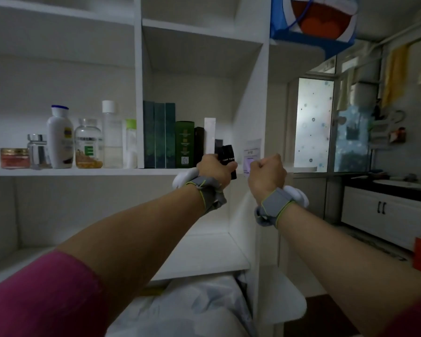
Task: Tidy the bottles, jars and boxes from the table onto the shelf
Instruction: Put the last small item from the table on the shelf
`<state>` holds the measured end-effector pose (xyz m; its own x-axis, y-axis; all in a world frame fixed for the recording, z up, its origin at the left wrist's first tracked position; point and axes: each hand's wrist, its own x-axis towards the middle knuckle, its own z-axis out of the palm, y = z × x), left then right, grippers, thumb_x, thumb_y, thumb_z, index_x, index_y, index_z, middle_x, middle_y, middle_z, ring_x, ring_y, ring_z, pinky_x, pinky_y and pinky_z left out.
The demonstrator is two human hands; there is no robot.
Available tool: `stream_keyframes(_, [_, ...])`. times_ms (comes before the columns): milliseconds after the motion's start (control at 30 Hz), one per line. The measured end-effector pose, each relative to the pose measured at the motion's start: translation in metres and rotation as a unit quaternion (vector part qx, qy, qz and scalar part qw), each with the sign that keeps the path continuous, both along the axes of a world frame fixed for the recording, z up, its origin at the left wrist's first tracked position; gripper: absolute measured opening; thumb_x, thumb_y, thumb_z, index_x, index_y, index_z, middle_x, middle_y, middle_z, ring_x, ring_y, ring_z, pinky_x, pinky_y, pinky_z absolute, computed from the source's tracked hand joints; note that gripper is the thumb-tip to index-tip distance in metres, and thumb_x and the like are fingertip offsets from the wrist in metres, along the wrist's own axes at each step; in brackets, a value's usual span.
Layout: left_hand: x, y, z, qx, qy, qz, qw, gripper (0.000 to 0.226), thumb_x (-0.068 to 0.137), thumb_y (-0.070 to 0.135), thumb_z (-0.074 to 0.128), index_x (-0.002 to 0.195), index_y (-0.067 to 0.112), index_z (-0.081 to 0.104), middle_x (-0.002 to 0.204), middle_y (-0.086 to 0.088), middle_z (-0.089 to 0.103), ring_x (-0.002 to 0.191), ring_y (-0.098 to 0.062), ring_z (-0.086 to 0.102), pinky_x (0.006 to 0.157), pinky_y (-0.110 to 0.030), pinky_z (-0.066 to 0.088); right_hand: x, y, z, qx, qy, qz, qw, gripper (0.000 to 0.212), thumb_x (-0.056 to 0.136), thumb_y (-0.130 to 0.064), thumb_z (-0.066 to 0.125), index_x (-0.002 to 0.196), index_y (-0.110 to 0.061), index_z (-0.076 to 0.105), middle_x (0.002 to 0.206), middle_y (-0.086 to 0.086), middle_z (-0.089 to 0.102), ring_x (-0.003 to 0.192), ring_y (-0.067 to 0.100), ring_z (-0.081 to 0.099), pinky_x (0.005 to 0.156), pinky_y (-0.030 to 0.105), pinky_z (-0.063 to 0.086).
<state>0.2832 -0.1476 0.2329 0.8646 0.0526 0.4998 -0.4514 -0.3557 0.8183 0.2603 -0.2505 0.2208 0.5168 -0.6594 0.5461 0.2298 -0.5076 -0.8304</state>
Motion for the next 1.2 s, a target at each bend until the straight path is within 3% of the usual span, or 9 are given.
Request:
stream_keyframes(300, [0.031,-0.035,0.020,0.061,-0.071,0.074,0.993,0.030,0.085,0.033,0.066,0.105,0.012,0.068,0.105,-0.012,0.070,0.099,-0.031,0.065,0.080,-0.033,0.051,0.031,-0.009,0.017,-0.033,-0.011,0.000,0.999,0.020,0.096,-0.020,0.051,0.105,-0.001,0.053,0.105,0.016,0.064,0.101,0.035,0.058,0.071,0.032,0.038])
stream_keyframes(567, [0.049,-0.059,0.027,0.127,-0.056,0.081,0.987,0.030,0.086,0.032,0.064,0.104,0.008,0.066,0.106,-0.015,0.068,0.095,-0.032,0.065,0.073,-0.031,0.048,0.060,-0.024,0.015,-0.022,-0.039,0.020,0.999,0.014,0.096,-0.016,0.051,0.098,-0.002,0.053,0.100,0.017,0.062,0.078,0.025,0.048,0.066,0.030,0.035])
stream_keyframes(800, [0.061,-0.066,0.032,0.166,-0.045,0.098,0.980,0.029,0.088,0.029,0.063,0.104,0.004,0.062,0.108,-0.016,0.066,0.096,-0.033,0.064,0.069,-0.030,0.044,0.077,-0.032,0.019,-0.055,-0.022,0.035,0.998,0.010,0.094,-0.017,0.053,0.087,-0.014,0.047,0.100,0.015,0.062,0.086,0.030,0.056,0.066,0.030,0.035])
stream_keyframes(933, [0.065,-0.067,0.037,0.182,-0.033,0.104,0.977,0.026,0.089,0.028,0.062,0.103,0.006,0.062,0.111,-0.015,0.065,0.101,-0.031,0.063,0.075,-0.031,0.046,0.082,-0.037,0.024,-0.081,-0.004,0.031,0.996,0.007,0.093,-0.018,0.055,0.089,-0.013,0.053,0.099,0.012,0.063,0.081,0.027,0.053,0.066,0.029,0.037])
stream_keyframes(1067, [0.068,-0.070,0.038,0.195,-0.024,0.111,0.974,0.017,0.091,0.019,0.060,0.078,0.010,0.055,0.107,-0.011,0.066,0.101,-0.028,0.064,0.075,-0.029,0.047,0.085,-0.039,0.025,-0.099,0.016,0.026,0.995,0.007,0.094,-0.018,0.051,0.093,-0.011,0.054,0.099,0.012,0.062,0.078,0.025,0.048,0.066,0.030,0.035])
stream_keyframes(1100, [0.069,-0.070,0.038,0.201,-0.018,0.114,0.973,0.015,0.090,0.017,0.060,0.078,0.010,0.056,0.108,-0.011,0.067,0.101,-0.028,0.064,0.079,-0.031,0.049,0.085,-0.039,0.024,-0.099,0.018,0.030,0.995,0.008,0.095,-0.019,0.050,0.094,-0.011,0.051,0.099,0.013,0.061,0.078,0.026,0.048,0.066,0.030,0.035])
stream_keyframes(1200, [0.071,-0.071,0.037,0.223,-0.014,0.096,0.970,0.016,0.093,0.016,0.057,0.103,0.005,0.062,0.112,-0.011,0.065,0.106,-0.026,0.062,0.083,-0.029,0.047,0.087,-0.041,0.021,-0.101,0.029,0.039,0.994,0.011,0.096,-0.019,0.049,0.100,-0.009,0.047,0.094,0.012,0.055,0.078,0.028,0.048,0.065,0.031,0.035])
